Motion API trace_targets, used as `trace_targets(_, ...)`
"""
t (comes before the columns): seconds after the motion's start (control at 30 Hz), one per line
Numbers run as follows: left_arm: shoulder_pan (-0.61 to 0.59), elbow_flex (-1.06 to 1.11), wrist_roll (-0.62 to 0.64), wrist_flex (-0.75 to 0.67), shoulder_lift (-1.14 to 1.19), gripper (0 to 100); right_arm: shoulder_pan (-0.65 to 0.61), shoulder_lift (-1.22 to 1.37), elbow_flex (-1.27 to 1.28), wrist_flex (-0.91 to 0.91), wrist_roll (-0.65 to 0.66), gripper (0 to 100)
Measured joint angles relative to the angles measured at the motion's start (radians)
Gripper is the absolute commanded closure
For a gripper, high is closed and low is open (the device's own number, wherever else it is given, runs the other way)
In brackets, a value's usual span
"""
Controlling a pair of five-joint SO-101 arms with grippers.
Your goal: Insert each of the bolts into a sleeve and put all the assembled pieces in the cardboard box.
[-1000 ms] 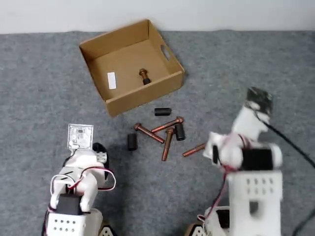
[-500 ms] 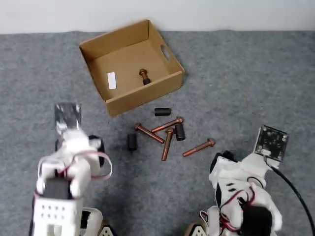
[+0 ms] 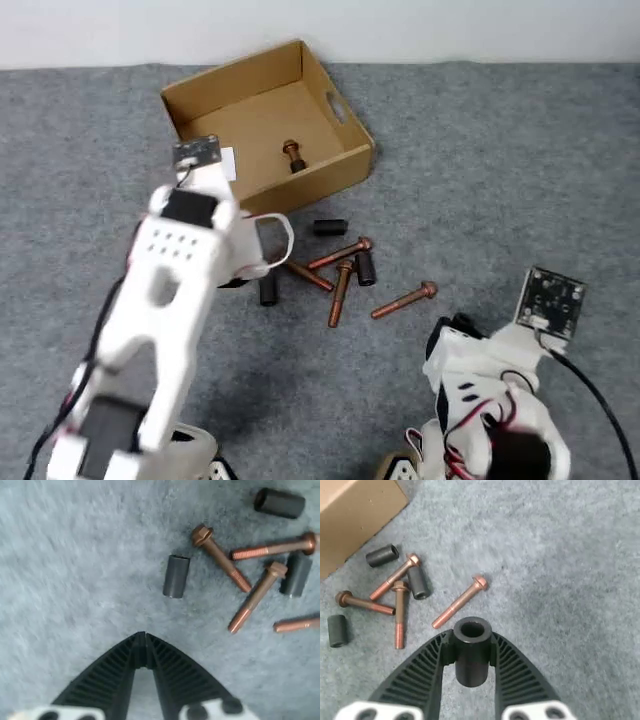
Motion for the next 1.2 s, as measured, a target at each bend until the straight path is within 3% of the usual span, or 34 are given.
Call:
trace_targets(0.2,0.028,-0.190,0.092,0.031,0.230,99,0.000,-0.094,0.034,-0.012,0.000,99.1)
trace_targets(0.63,0.028,-0.578,0.103,0.037,0.628,91,0.000,-0.101,0.034,-0.012,0.000,99.1)
trace_targets(1.2,0.078,-0.738,0.103,0.040,0.868,90,0.000,-0.101,0.046,-0.012,0.000,99.1)
